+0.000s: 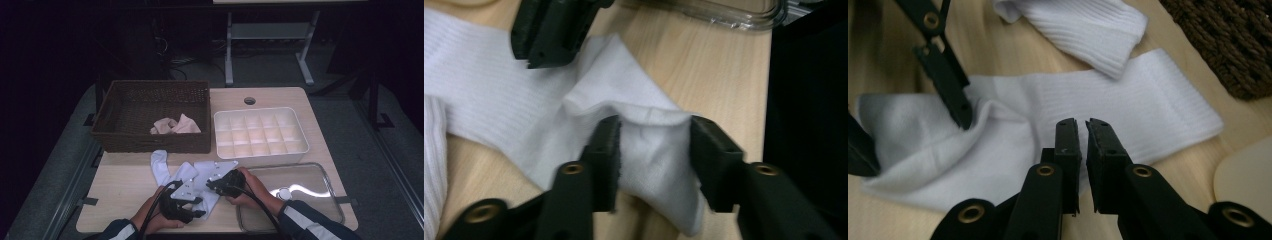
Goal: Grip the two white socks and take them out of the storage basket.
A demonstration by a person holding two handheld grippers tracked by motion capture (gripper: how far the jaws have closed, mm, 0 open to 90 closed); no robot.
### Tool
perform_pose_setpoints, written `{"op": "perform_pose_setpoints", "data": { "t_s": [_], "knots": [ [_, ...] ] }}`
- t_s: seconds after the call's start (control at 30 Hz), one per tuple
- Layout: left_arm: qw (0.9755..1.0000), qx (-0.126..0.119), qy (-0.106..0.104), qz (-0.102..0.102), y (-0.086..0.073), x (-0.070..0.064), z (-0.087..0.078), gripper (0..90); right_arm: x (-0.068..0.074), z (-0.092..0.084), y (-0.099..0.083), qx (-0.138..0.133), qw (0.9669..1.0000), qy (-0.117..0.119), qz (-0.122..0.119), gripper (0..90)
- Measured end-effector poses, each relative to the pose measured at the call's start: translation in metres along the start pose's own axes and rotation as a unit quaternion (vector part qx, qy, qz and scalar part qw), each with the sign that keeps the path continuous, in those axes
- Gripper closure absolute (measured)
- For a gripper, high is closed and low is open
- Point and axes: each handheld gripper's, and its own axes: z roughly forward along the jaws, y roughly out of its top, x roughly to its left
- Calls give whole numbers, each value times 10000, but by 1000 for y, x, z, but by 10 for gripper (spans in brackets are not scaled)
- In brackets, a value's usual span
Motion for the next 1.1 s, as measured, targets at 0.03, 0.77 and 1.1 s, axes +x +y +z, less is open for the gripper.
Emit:
{"op": "perform_pose_setpoints", "data": {
  "t_s": [0.03,0.77,1.1],
  "knots": [
    [10000,12,-8,57,-1,1,0,673,0,2,1,12,10000,17,10,826],
    [9969,15,779,-146,-21,39,-31,860,-24,-2,-9,372,9978,-436,340,826],
    [9859,-814,1300,-663,-36,48,-74,867,-12,-12,-11,430,9980,458,117,839]
  ]
}}
